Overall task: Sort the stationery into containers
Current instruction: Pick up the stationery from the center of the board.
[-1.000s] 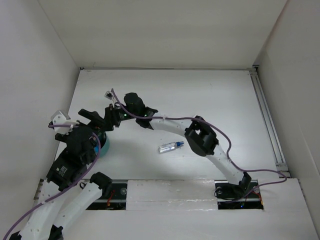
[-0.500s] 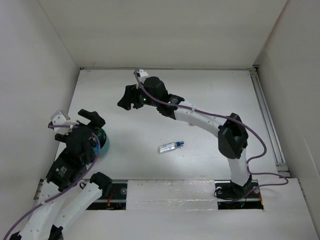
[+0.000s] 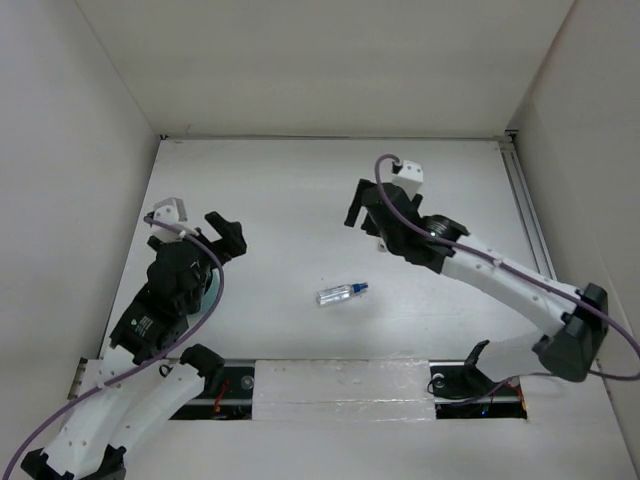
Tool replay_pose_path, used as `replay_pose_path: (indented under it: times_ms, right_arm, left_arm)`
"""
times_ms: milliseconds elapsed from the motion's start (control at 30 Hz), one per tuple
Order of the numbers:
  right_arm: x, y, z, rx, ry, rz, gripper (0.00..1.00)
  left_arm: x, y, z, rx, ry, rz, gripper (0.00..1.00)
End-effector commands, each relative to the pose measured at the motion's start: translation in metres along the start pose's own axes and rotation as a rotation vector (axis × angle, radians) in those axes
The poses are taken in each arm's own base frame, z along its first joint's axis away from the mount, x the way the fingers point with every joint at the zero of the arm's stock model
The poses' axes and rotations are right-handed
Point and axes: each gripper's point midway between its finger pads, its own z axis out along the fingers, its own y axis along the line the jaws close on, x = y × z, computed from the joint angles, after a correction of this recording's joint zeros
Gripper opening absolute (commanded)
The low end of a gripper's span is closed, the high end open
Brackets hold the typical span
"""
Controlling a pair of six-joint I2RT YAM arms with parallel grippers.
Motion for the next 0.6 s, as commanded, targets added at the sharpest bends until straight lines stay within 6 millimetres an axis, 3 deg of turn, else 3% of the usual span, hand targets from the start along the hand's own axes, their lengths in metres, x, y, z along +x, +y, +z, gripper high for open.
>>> replay_pose_path:
  times_ms: [0, 33, 100, 133, 200, 233, 267, 300, 367, 467, 567]
  right_arm:
    - [-0.035, -0.033, -0.036, 0.041, -0.106, 0.093, 0.94]
    - [-0.041, -0.036, -0.045, 0.031, -0.116, 0.104, 0.94]
    - [-0.049, -0.051, -0.06, 0.036, -0.141, 0.109, 0.95]
    - [-0.064, -0.06, -0.079, 0.014, -0.174, 0.136, 0.96]
    - [-0.075, -0.067, -0.097, -0.016, -0.207, 0.14, 0.97]
    - [-0.09, -0.076, -0.115, -0.042, -0.25, 0.153, 0.99]
    - [-0.092, -0.079, -0.123, -0.061, -0.258, 0.156, 0.99]
    - [-0.098, -0.083, -0.13, -0.076, -0.274, 0.166, 0.99]
    - [-0.107, -0.092, -0.148, -0.109, -0.302, 0.18, 0.99]
    - [-0.109, -0.093, -0.155, -0.143, -0.295, 0.143, 0.99]
    - [-0.105, -0.095, -0.152, -0.137, -0.266, 0.119, 0.99]
  left_arm:
    - [0.009, -0.056, -0.003, 0.315, 0.052, 0.121, 1.0]
    - [0.027, -0.068, -0.001, 0.377, 0.127, 0.157, 1.0]
    - [0.037, -0.085, 0.001, 0.443, 0.186, 0.194, 1.0]
    - [0.047, -0.096, 0.0, 0.504, 0.237, 0.223, 1.0]
    - [0.062, -0.11, 0.011, 0.524, 0.328, 0.255, 1.0]
    - [0.064, -0.118, 0.014, 0.542, 0.348, 0.269, 1.0]
    - [0.079, -0.125, 0.019, 0.567, 0.42, 0.3, 1.0]
    - [0.068, -0.137, 0.019, 0.598, 0.416, 0.303, 1.0]
    - [0.072, -0.146, 0.025, 0.608, 0.456, 0.318, 1.0]
    - [0.094, -0.154, 0.043, 0.594, 0.539, 0.348, 1.0]
    - [0.136, -0.165, 0.048, 0.561, 0.624, 0.431, 1.0]
